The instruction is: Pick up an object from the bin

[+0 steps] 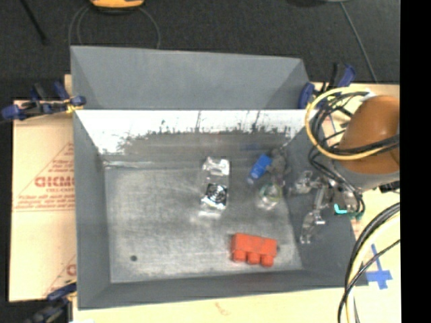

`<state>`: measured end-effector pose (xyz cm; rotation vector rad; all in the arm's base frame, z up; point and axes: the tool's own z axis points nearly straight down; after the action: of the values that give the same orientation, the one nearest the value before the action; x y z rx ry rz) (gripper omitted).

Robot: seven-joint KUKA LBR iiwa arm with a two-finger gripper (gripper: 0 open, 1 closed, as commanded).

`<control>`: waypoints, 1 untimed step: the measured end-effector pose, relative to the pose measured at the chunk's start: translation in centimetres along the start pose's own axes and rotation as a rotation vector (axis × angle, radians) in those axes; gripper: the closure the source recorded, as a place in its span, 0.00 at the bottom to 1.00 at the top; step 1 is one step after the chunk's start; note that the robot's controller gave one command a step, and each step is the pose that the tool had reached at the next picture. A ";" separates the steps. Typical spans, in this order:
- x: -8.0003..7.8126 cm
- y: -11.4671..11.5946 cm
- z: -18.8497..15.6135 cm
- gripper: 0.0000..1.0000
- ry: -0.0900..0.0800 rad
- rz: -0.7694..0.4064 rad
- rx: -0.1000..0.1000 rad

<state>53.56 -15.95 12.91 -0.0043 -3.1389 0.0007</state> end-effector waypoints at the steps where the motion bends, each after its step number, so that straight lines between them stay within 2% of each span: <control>1: 4.1 9.4 1.2 0.00 0.000 -0.048 -0.004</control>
Offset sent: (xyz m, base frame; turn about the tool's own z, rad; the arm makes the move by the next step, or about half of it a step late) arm -0.0395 0.0893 -0.0112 -0.0403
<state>49.51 -6.59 11.72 0.0706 -3.1385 -0.0051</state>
